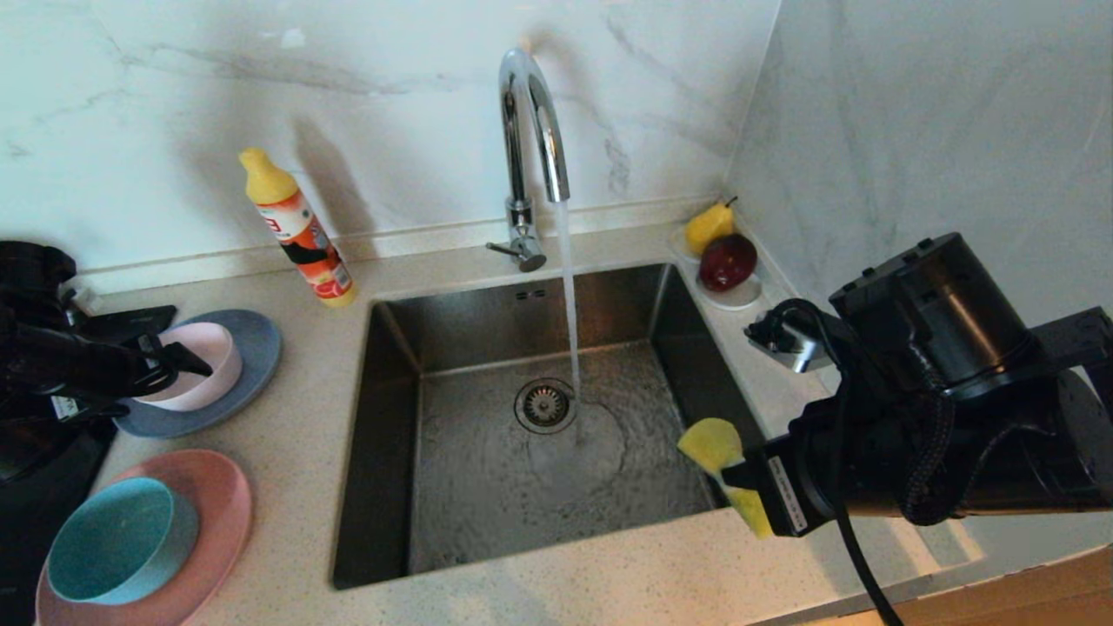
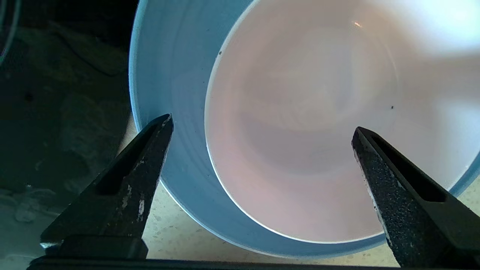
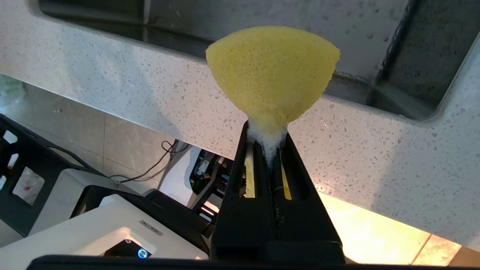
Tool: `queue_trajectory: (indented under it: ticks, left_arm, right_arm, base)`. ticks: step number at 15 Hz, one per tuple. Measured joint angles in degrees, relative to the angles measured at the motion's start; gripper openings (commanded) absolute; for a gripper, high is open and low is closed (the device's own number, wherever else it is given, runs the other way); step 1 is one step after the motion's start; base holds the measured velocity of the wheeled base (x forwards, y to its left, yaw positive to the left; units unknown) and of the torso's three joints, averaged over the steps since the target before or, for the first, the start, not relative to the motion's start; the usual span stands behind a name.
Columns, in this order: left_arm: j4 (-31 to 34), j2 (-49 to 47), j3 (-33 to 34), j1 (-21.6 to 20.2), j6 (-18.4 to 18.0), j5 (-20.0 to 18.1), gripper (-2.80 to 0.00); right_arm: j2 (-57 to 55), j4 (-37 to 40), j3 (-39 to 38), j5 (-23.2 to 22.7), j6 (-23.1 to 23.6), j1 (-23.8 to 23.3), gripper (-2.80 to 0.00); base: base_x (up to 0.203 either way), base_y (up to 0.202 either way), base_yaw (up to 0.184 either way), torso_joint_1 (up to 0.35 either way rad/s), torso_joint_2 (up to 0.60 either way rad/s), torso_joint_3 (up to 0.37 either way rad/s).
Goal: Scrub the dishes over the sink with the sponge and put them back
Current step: Pick up a bowl and the sponge
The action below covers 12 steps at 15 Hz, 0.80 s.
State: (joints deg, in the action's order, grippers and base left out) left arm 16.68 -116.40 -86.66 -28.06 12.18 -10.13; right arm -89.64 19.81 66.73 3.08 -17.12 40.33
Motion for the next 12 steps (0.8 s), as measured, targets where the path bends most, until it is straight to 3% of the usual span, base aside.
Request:
queue_trajectory:
  ticks: [1, 12]
  left_arm:
    - [0.0, -0.1, 0.0, -0.1, -0.3, 0.0, -2.80]
    - [-0.2, -0.3, 0.3, -0.4, -0.4, -0.1, -2.80]
  right_arm:
    - [0.0, 0.1, 0.1, 0.0, 0.0, 0.0, -2.80]
    - [0.2, 0.3, -0.2, -0.1, 0.0, -0.3, -2.80]
  base:
    - [0.000, 0.000, 0.000, 0.000, 0.00, 0.000]
    - [0.000, 0.000, 0.000, 0.000, 0.00, 0.000]
